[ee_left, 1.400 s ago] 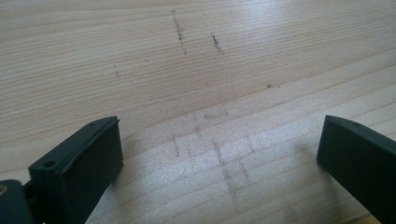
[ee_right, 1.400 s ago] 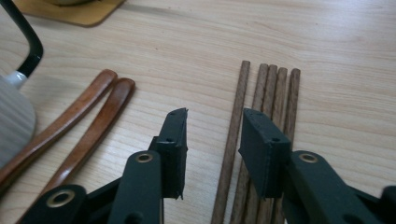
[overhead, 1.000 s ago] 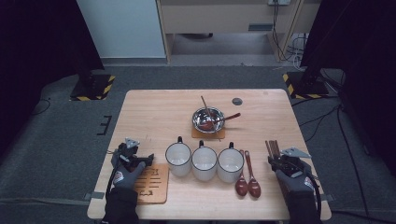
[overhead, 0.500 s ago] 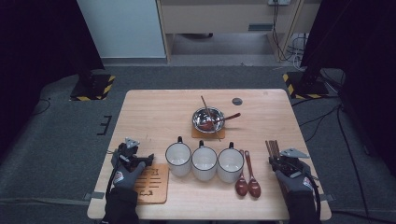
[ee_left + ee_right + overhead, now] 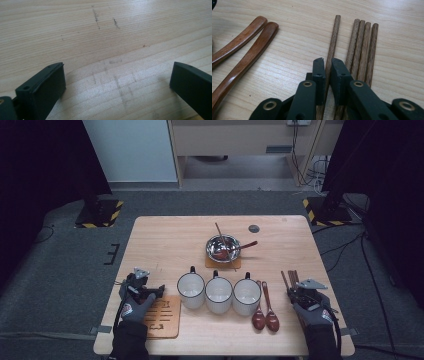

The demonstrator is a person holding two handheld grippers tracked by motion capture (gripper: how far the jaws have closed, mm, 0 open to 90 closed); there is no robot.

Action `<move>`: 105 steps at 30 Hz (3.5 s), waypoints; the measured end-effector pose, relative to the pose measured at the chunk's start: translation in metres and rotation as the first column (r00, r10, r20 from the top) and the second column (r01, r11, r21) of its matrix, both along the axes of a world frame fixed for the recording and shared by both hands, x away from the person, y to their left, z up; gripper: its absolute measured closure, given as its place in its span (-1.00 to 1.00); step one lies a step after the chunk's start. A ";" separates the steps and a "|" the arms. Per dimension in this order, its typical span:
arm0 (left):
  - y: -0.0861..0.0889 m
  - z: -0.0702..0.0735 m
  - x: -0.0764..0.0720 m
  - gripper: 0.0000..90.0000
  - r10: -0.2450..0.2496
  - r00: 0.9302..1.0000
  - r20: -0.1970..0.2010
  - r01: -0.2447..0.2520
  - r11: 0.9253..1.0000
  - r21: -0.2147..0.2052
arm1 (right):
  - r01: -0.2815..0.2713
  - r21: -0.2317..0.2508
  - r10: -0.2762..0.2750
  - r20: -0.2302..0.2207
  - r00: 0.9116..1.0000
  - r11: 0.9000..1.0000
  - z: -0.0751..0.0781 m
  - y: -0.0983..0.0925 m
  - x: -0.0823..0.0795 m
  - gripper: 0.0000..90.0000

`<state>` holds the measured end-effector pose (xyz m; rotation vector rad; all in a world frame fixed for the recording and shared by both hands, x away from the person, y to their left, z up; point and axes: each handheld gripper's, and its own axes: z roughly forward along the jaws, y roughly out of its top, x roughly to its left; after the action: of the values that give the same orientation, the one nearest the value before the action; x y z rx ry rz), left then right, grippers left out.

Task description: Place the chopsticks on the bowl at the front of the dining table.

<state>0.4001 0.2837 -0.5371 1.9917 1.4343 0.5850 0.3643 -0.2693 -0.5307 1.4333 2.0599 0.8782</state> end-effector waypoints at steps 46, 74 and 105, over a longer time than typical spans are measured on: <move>0.000 0.000 0.000 -1.00 0.000 1.000 0.000 0.000 1.000 0.000 | -0.039 -0.065 0.036 -0.056 0.998 0.997 0.007 0.021 0.002 0.86; 0.000 0.000 0.000 -1.00 0.000 1.000 0.000 0.000 1.000 0.000 | -0.063 -0.009 0.062 -0.065 0.996 0.998 0.006 0.026 0.000 0.86; 0.000 0.000 0.000 -1.00 0.000 1.000 0.000 0.000 1.000 0.000 | -0.049 0.049 0.049 0.001 0.999 0.998 0.038 0.021 0.000 0.88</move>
<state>0.4001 0.2838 -0.5371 1.9916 1.4340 0.5845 0.3642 -0.2484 -0.4927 1.4133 2.0957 0.9546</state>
